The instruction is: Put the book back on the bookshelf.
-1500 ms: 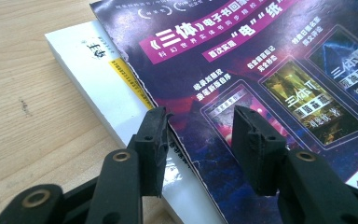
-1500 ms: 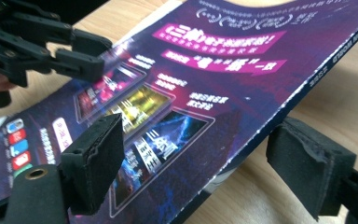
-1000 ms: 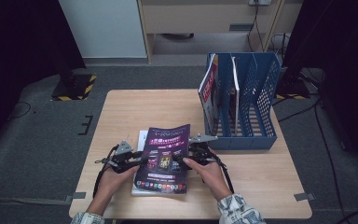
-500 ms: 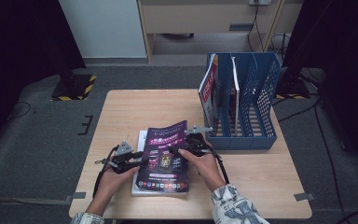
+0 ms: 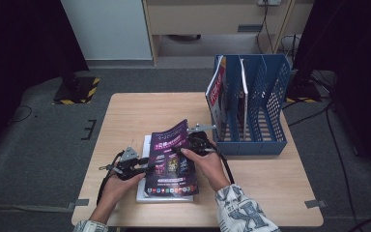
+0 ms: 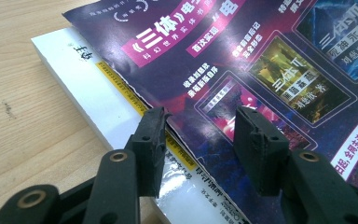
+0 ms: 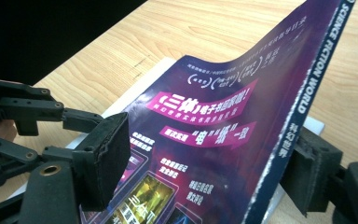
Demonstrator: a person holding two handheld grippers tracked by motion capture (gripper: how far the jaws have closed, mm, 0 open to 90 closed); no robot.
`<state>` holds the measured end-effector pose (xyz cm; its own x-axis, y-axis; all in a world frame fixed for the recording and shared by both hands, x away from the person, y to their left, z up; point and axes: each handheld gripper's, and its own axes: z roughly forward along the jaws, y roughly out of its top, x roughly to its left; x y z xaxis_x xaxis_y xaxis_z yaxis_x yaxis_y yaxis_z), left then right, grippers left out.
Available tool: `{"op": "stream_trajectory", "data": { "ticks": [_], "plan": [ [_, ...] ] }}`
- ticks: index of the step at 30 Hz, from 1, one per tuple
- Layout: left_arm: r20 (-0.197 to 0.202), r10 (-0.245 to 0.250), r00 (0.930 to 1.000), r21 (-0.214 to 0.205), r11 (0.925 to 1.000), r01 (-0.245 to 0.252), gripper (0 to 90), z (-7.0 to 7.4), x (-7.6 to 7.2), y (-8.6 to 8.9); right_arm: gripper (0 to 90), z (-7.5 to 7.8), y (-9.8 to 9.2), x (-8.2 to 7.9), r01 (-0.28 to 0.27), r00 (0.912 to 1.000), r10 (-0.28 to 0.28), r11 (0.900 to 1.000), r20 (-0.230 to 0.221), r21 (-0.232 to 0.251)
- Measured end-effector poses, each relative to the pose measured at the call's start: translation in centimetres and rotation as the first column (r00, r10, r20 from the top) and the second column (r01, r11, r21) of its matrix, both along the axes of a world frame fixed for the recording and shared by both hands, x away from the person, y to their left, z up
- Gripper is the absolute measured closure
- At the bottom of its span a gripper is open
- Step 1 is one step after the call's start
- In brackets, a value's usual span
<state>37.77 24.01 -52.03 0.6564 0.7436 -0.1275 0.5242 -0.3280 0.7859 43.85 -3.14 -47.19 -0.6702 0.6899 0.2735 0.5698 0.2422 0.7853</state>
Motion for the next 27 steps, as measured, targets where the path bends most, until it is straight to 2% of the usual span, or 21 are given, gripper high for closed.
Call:
{"op": "stream_trajectory", "data": {
  "ticks": [11,16,17,24,27],
  "plan": [
    [-0.002,-0.001,1.0000,0.000,1.0000,0.001,53.9,0.0,0.0,0.0,31.1,0.9,1.0,0.1,-0.026,0.9990,0.027,0.9993,0.036,-0.028],
    [-0.002,-0.001,1.0000,0.000,1.0000,0.001,53.8,0.0,0.0,0.0,31.9,0.8,1.4,0.3,-0.030,0.9992,0.031,0.9983,0.026,-0.050],
    [-0.001,-0.002,1.0000,0.002,1.0000,0.002,53.8,0.0,0.0,0.0,32.5,0.6,1.5,0.4,-0.030,0.9995,0.031,0.9979,0.011,-0.058],
    [-0.002,-0.004,1.0000,0.002,1.0000,0.004,53.9,0.0,0.1,0.1,34.9,0.2,1.6,0.8,-0.036,0.9993,0.037,0.9971,0.002,-0.067],
    [-0.001,-0.007,1.0000,0.003,1.0000,0.007,53.9,0.0,0.1,0.1,35.8,0.2,1.7,1.0,-0.042,0.9989,0.040,0.9960,-0.022,-0.079]
  ]
}}
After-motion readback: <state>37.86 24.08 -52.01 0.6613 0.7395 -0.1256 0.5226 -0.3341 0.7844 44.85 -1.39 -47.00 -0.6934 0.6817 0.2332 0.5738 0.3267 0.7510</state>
